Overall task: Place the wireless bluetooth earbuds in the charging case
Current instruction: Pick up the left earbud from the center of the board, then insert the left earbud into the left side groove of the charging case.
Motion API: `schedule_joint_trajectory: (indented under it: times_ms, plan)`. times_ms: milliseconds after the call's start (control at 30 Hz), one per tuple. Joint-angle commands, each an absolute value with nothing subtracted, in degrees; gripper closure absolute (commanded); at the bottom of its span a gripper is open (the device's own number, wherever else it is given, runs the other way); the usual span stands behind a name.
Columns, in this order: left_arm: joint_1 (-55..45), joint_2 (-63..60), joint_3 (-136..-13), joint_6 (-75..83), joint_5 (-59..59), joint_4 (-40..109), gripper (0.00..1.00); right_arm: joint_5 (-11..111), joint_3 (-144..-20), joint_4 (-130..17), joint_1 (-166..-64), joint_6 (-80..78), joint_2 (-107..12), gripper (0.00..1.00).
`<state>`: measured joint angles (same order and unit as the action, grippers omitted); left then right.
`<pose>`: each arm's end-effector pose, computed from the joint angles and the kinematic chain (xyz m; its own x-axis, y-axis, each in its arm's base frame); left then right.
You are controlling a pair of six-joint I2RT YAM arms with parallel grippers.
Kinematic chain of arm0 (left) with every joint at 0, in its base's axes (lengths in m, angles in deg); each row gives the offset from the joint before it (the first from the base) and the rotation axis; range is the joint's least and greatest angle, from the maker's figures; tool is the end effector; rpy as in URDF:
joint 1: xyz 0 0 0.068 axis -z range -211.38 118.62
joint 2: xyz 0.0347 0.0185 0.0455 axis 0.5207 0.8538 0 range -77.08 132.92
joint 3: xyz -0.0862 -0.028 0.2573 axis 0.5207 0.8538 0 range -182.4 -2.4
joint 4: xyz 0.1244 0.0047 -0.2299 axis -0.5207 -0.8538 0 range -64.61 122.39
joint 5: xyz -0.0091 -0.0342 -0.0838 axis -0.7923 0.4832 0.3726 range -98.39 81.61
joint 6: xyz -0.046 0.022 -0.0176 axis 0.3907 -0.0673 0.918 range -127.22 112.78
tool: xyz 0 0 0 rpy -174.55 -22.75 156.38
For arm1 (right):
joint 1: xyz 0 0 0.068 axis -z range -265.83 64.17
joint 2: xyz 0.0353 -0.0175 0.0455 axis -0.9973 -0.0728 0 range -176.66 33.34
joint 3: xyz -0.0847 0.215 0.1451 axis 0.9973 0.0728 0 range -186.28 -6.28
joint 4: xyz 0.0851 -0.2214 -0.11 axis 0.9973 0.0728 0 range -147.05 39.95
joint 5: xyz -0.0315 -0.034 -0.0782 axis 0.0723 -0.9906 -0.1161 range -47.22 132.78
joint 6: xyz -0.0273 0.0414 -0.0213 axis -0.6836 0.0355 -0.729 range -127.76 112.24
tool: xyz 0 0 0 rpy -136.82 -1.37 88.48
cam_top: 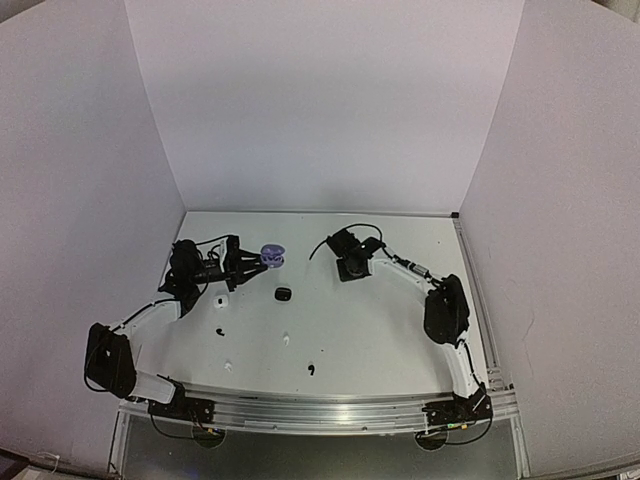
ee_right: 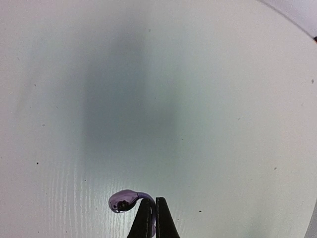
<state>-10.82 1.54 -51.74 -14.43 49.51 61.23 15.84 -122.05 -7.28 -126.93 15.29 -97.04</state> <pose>0.2740 -0.1350 0.3041 0.1156 0.0278 -0.9929 0.9730 0.1980 0.1188 0.3791 0.3093 0.2155 -0.7969 -0.2319 -0.5579 -0.1374 0.9688 -0.2065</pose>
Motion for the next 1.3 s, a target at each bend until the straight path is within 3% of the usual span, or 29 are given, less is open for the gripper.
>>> schedule_joint_trajectory:
  times_ms: [0, 267, 533, 867, 1267]
  plan:
    - [-11.1, -0.2, -51.6, -12.4, 46.0, 61.2, 1.00, 5.0, -125.6, -12.4, -131.1, 8.4, -86.5, 1.00]
    - [-10.5, -0.1, -52.4, -5.7, 43.2, 65.5, 1.00, 0.9, -119.0, -45.4, -143.8, -16.3, -74.2, 1.00]
    - [-10.2, -0.8, -52.7, -4.4, 42.7, 68.4, 1.00, 9.0, -120.0, -64.8, -151.4, -30.5, -75.2, 1.00]
    - [-10.2, -2.2, -51.9, -3.4, 40.4, 74.9, 1.00, 16.7, -119.1, -68.0, -151.9, -33.8, -77.6, 1.00]
    - [-11.2, 1.3, -51.9, -7.1, 48.7, 85.8, 1.00, 20.5, -110.9, -73.8, -151.9, -35.5, -73.8, 1.00]
